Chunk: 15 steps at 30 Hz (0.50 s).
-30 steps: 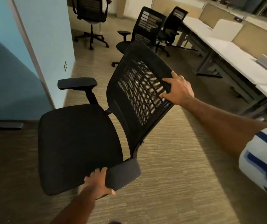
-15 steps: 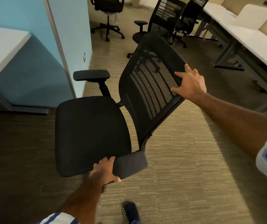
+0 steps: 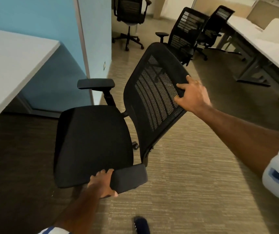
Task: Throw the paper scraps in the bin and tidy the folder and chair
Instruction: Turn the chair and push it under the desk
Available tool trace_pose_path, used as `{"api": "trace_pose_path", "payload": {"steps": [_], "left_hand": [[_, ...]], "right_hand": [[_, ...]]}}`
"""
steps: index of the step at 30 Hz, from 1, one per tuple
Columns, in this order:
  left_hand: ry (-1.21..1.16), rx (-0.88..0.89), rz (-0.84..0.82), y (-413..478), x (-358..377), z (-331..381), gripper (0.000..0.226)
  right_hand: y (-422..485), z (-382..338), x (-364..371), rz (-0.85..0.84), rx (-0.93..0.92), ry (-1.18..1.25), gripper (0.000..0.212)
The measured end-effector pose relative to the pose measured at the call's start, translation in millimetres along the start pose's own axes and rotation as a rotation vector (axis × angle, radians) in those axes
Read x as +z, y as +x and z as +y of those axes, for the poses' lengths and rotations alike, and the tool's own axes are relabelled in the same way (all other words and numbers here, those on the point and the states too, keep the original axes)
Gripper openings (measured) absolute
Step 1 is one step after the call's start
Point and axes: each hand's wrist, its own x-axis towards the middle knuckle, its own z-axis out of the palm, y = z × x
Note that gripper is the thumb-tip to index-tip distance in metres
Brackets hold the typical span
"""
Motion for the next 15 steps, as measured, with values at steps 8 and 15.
{"api": "trace_pose_path", "payload": {"steps": [8,15], "left_hand": [[-0.001,-0.095,0.004,-14,-1,-35,0.112],[-0.070,-0.180,0.026,-30,-3,-72,0.111]], "right_hand": [[7,-49,11,-0.025,-0.044,-0.013,0.060],[6,-96,16,-0.013,-0.093,-0.006,0.057]]}}
